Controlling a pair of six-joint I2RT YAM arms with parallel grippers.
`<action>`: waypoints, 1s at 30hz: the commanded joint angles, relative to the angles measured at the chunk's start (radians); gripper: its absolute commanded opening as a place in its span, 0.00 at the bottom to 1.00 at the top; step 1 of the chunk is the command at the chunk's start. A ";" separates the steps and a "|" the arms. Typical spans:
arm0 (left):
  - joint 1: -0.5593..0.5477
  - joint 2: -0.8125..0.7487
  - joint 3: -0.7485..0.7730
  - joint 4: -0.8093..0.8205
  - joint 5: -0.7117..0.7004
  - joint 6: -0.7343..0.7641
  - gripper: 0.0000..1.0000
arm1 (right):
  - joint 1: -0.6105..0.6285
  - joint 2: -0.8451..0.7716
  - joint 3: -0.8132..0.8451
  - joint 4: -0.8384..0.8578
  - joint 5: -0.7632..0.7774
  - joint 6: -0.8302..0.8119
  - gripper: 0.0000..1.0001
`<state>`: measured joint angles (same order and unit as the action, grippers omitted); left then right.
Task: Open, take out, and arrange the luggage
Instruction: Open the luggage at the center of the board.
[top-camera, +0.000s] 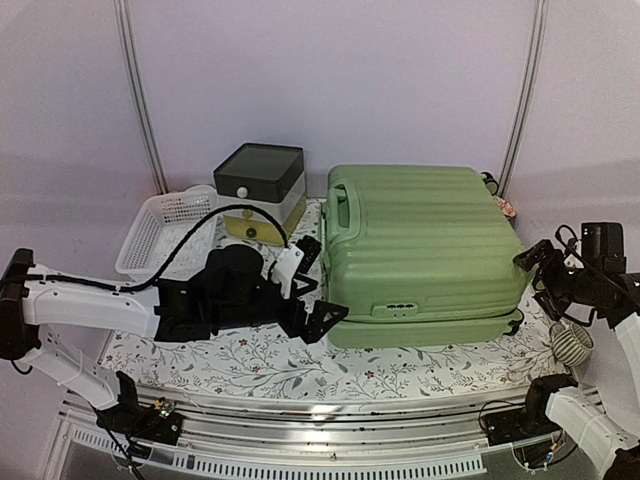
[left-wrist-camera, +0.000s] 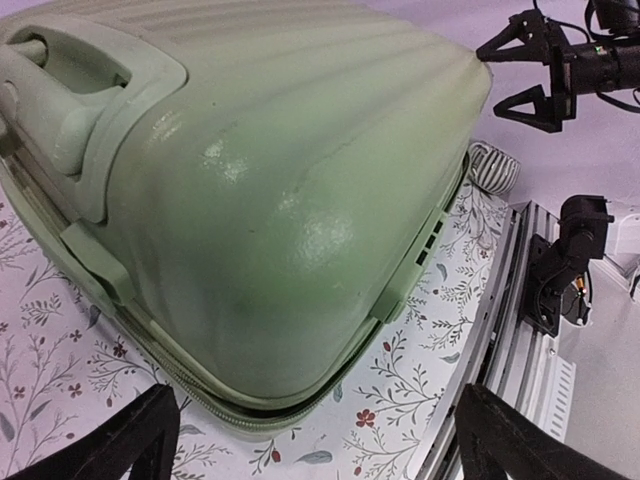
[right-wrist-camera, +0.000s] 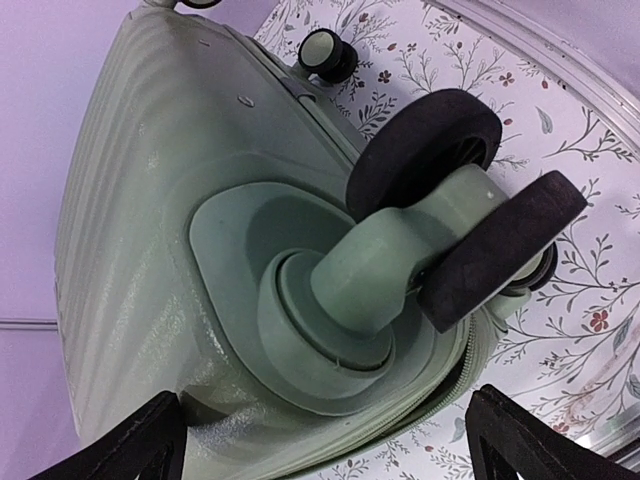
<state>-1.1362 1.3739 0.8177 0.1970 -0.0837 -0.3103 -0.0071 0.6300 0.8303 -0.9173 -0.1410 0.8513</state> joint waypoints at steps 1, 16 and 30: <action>-0.009 0.029 -0.010 0.035 -0.001 0.006 0.98 | 0.001 0.002 -0.032 0.069 -0.003 0.061 0.99; 0.007 0.101 0.012 0.074 -0.021 -0.012 0.98 | 0.001 -0.011 -0.092 0.242 -0.025 0.169 0.99; 0.041 0.166 0.076 0.131 -0.049 0.015 0.98 | 0.000 -0.013 -0.068 0.518 -0.221 0.089 0.97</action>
<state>-1.1130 1.5387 0.8486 0.2939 -0.1143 -0.3176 -0.0147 0.6338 0.7357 -0.6788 -0.2005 0.9619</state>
